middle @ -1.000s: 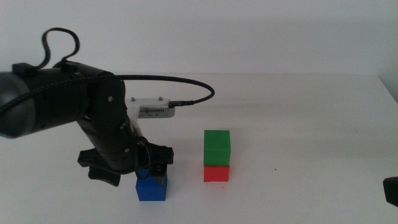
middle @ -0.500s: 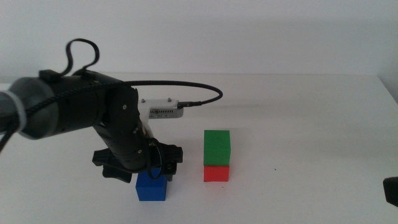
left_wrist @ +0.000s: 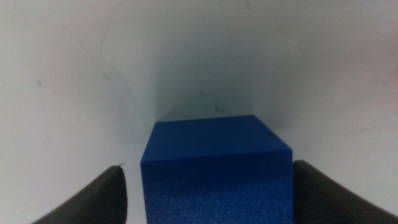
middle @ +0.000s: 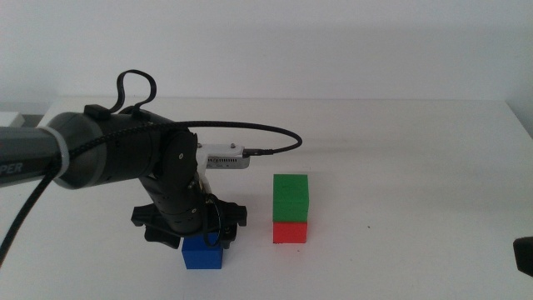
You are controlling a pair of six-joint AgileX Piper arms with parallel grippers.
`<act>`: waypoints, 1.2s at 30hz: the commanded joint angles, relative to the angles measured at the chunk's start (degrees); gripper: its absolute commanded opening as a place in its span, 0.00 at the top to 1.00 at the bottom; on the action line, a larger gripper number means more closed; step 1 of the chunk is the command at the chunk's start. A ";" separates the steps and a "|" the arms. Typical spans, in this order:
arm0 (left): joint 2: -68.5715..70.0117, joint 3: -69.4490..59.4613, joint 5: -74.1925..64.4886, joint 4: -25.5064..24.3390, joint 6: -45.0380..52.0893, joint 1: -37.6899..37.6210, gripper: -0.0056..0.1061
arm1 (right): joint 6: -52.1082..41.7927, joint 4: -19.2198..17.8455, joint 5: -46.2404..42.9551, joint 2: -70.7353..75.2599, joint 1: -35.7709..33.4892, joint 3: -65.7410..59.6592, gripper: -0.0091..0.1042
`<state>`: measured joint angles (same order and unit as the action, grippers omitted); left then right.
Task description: Stack red cubes first, then green, then blue cubes in a specific spot.
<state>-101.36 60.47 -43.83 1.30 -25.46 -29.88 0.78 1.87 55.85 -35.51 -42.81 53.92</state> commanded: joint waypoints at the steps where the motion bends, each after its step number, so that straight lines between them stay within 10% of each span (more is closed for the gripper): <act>1: -0.03 0.24 0.57 -0.34 -0.09 -0.40 0.23 | -0.34 -0.11 -0.37 0.26 0.44 -0.24 0.17; 17: 8.09 7.88 -11.94 -2.39 -5.68 -1.72 0.97 | -0.34 -0.11 -0.37 0.26 0.44 -0.24 0.17; 27: -0.52 33.94 -26.13 -9.34 -12.20 -11.74 0.96 | -0.34 -0.11 -0.37 0.26 0.44 -0.24 0.17; 36: -7.41 41.44 -26.13 -5.96 -11.93 -12.61 0.96 | -0.34 -0.11 -0.37 0.26 0.44 -0.24 0.17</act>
<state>-108.71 100.94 -69.78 -5.19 -37.08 -42.26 0.78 1.87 55.85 -35.51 -42.81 53.92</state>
